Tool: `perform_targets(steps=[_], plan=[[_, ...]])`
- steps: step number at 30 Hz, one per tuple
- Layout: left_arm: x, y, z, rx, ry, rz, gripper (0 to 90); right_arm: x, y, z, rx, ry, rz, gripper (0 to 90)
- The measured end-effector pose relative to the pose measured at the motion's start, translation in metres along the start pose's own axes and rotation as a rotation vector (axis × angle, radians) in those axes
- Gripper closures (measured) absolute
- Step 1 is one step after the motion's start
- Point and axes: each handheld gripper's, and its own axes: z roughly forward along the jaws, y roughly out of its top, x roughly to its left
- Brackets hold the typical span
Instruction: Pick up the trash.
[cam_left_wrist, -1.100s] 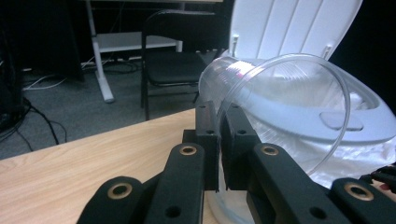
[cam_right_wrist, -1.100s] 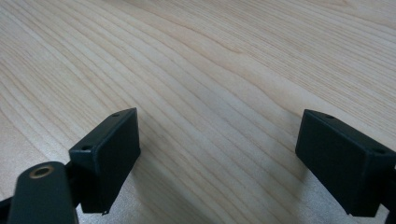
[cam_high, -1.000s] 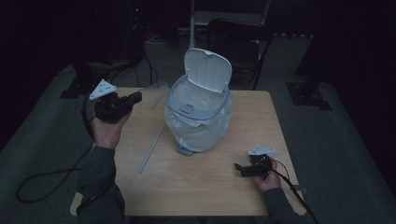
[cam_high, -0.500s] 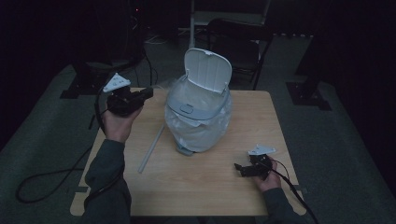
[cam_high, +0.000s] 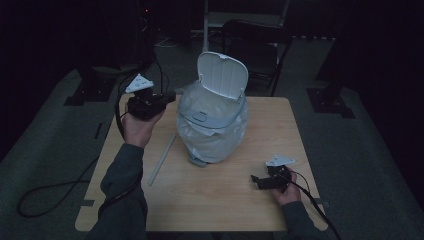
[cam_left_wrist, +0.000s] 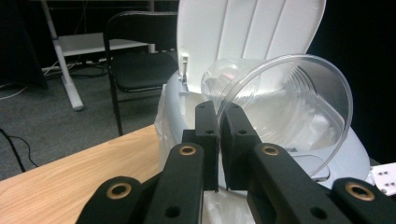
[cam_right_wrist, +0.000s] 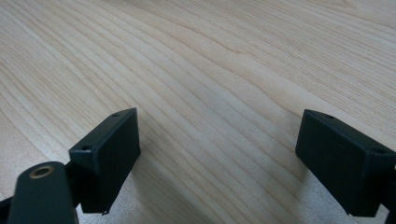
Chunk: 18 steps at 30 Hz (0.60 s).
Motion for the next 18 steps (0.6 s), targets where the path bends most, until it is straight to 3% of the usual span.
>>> perform_targets(steps=[10,15,18], plan=[[-0.0013,0.0023,0.004,-0.005,-0.025,-0.011,86.8,0.0001,0.0,0.0,0.0,0.001,0.0,12.8],[-0.0011,0.0014,0.0043,-0.013,-0.039,-0.018,72.0,0.0002,0.0,-0.0001,0.0,0.001,0.0,12.8],[0.0003,0.0002,0.0025,-0.018,-0.046,-0.019,69.6,0.0002,-0.0001,0.0,0.0,0.001,0.0,12.8]])
